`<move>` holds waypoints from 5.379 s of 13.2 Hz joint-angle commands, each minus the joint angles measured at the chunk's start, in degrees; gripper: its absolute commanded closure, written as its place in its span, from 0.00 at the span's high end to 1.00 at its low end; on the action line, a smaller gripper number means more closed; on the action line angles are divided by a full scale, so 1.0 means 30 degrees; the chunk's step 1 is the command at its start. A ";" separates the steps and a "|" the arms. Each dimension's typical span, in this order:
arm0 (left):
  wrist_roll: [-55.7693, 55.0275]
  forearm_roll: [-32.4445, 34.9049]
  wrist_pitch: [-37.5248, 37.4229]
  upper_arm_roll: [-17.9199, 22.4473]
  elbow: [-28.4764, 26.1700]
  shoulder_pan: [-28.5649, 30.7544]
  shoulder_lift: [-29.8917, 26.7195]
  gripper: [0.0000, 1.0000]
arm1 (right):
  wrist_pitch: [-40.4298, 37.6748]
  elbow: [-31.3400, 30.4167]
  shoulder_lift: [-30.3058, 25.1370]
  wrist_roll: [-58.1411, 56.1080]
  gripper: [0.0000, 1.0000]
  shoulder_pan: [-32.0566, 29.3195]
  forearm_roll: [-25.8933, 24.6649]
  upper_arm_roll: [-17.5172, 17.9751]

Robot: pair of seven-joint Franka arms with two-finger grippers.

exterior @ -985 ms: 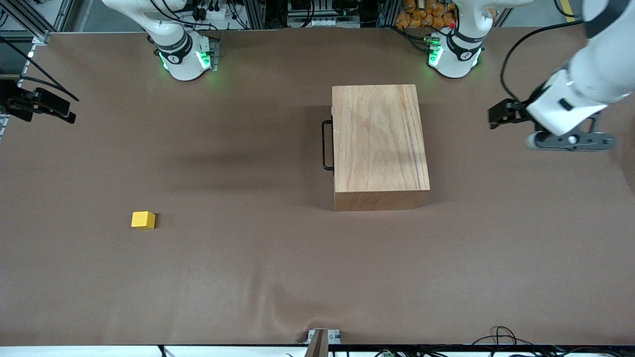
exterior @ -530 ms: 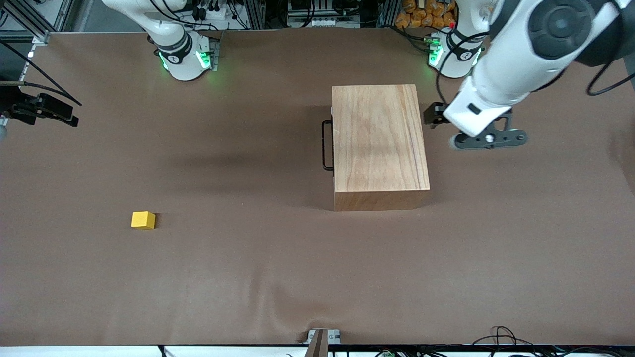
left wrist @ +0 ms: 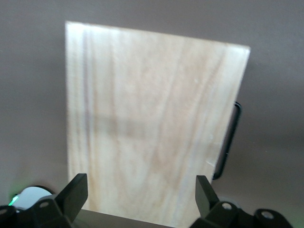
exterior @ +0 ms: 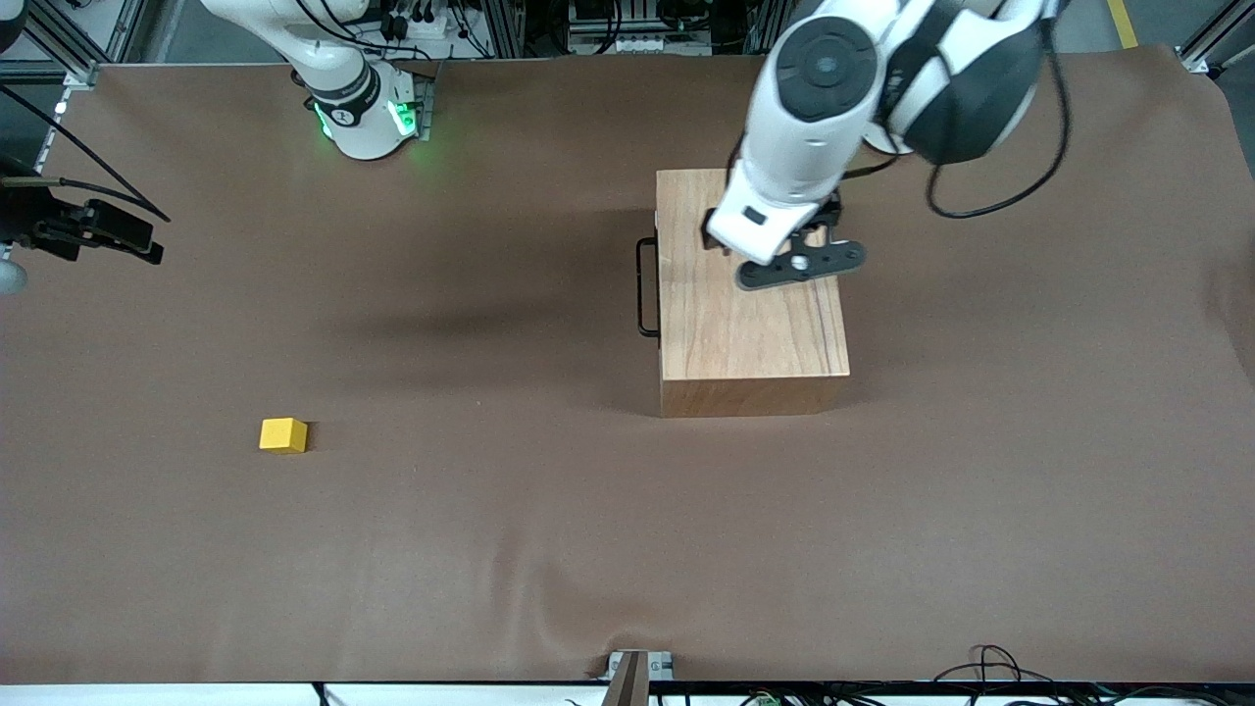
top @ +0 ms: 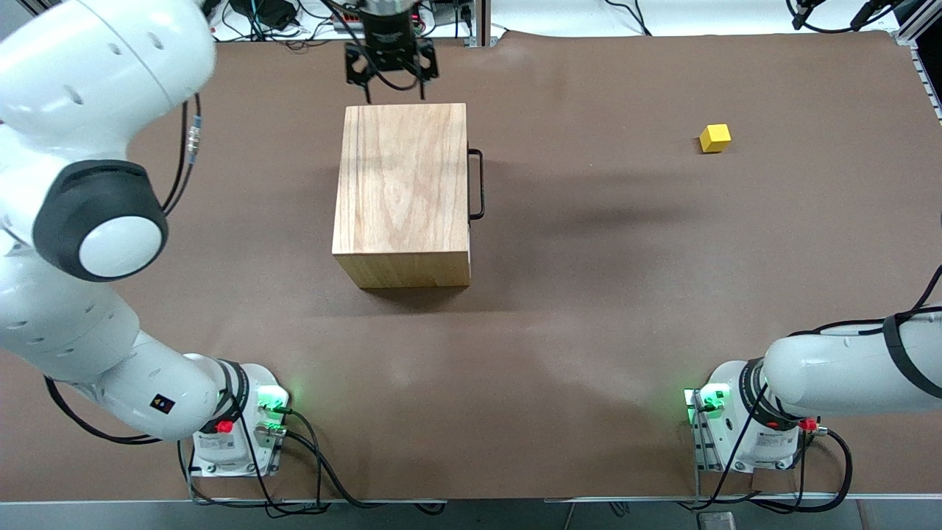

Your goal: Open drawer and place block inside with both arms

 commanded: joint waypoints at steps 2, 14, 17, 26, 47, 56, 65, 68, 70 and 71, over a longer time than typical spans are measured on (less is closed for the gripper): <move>-0.2305 0.0080 0.1132 0.0400 0.1351 -0.2082 0.1863 1.00 | 0.0010 -0.0013 0.0156 0.0127 1.00 0.0347 -0.0104 0.0059; -0.3984 0.3093 0.4557 0.0811 0.2962 -0.6245 0.5674 1.00 | 0.0069 -0.0218 0.0040 0.0302 1.00 -0.0177 -0.0104 -0.0087; -0.3427 0.3801 0.5850 0.0782 0.2963 -0.6334 0.6492 1.00 | 0.0098 -0.0218 0.0068 0.0303 1.00 -0.0559 -0.0075 -0.0087; -0.2223 0.4475 0.5210 0.0782 0.2583 -0.6597 0.7052 1.00 | 0.0362 -0.0394 0.0156 0.0303 1.00 -0.0677 -0.0045 -0.0087; -0.3042 0.4475 0.5940 0.0723 0.2641 -0.6656 0.8429 1.00 | 0.0948 -0.1097 0.0215 0.0303 1.00 -0.0677 -0.0045 -0.0087; -0.4067 0.4039 0.7638 0.0430 0.2904 -0.7036 0.8781 1.00 | 0.0948 -0.1068 0.0361 0.0303 1.00 -0.0706 -0.0045 -0.0087; -0.4625 0.3802 1.0041 0.0430 0.2905 -0.7652 0.8957 1.00 | 0.1357 -0.1097 0.0565 0.0273 1.00 -0.0794 -0.0045 -0.0087; -0.4625 0.3802 1.0568 0.0401 0.2934 -0.7798 0.8957 1.00 | 0.1562 -0.1097 0.0771 0.0273 1.00 -0.0853 -0.0045 -0.0087; -0.4596 0.3715 1.0891 0.0401 0.2934 -0.7828 0.8957 1.00 | 0.1854 -0.1155 0.0889 0.0273 1.00 -0.0853 -0.0045 -0.0087; -0.4596 0.3627 1.1153 0.0401 0.2934 -0.7944 0.8957 1.00 | 0.2465 -0.1591 0.0860 0.0273 1.00 -0.0853 -0.0045 -0.0087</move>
